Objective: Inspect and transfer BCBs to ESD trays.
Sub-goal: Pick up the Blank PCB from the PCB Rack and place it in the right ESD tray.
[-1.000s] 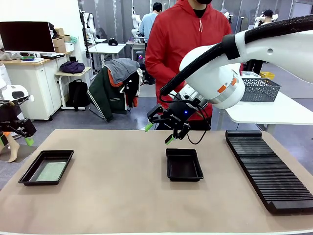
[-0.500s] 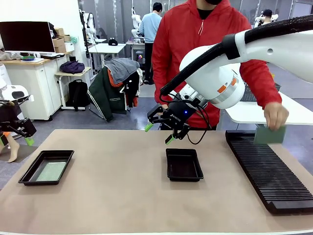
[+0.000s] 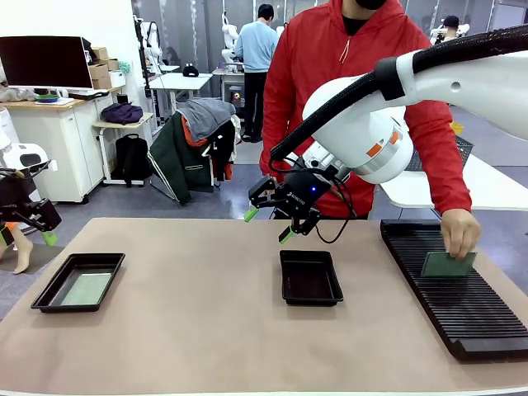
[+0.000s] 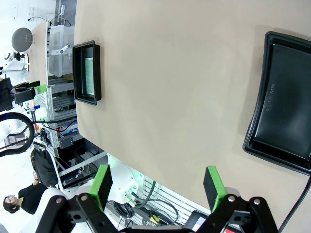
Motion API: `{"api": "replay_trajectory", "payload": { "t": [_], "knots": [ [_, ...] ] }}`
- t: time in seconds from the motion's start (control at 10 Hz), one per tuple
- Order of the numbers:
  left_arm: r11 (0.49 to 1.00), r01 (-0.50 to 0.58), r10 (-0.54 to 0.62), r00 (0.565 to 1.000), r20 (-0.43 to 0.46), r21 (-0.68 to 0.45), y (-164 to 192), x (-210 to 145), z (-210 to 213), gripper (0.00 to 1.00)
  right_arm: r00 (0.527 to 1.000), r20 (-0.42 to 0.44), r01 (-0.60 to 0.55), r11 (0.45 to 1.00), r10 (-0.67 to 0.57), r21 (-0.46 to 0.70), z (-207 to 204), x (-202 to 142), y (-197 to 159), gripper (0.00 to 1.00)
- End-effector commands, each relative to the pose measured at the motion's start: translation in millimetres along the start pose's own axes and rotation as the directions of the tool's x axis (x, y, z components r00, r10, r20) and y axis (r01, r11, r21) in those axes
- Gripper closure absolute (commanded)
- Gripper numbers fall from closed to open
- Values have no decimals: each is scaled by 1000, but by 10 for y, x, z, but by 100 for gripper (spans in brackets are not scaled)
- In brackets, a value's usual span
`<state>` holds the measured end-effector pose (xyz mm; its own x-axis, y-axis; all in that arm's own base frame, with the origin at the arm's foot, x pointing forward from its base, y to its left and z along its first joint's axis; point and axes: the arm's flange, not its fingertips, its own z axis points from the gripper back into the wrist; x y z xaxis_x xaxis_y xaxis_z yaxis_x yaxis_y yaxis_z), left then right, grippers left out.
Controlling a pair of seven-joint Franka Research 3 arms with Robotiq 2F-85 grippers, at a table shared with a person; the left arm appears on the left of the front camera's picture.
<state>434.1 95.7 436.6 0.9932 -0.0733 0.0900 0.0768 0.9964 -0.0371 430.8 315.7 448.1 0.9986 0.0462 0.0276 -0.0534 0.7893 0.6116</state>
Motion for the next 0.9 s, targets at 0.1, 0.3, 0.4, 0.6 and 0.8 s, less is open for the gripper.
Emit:
{"api": "replay_trajectory", "payload": {
  "t": [0.1, 0.3, 0.4, 0.6, 0.8],
  "knots": [
    [1000, 6, -6, 1000, 0, 0, 8, -19, -13, 0, 1000, -2, 17, 1000, -17, -10, -20, 17, 20, 0],
    [1000, 6, -6, 1000, 0, 0, 8, -19, -13, 0, 1000, -2, 17, 1000, -17, -10, -20, 17, 20, 0],
    [1000, 6, -6, 1000, 0, 0, 8, -19, -13, 0, 1000, -2, 17, 1000, -17, -10, -20, 17, 20, 0],
    [1000, 6, -6, 1000, 0, 0, 8, -19, -13, 0, 1000, -2, 17, 1000, -17, -10, -20, 17, 20, 0],
    [1000, 6, -6, 1000, 0, 0, 8, -19, -13, 0, 1000, -2, 17, 1000, -17, -10, -20, 17, 20, 0]
  ]
}}
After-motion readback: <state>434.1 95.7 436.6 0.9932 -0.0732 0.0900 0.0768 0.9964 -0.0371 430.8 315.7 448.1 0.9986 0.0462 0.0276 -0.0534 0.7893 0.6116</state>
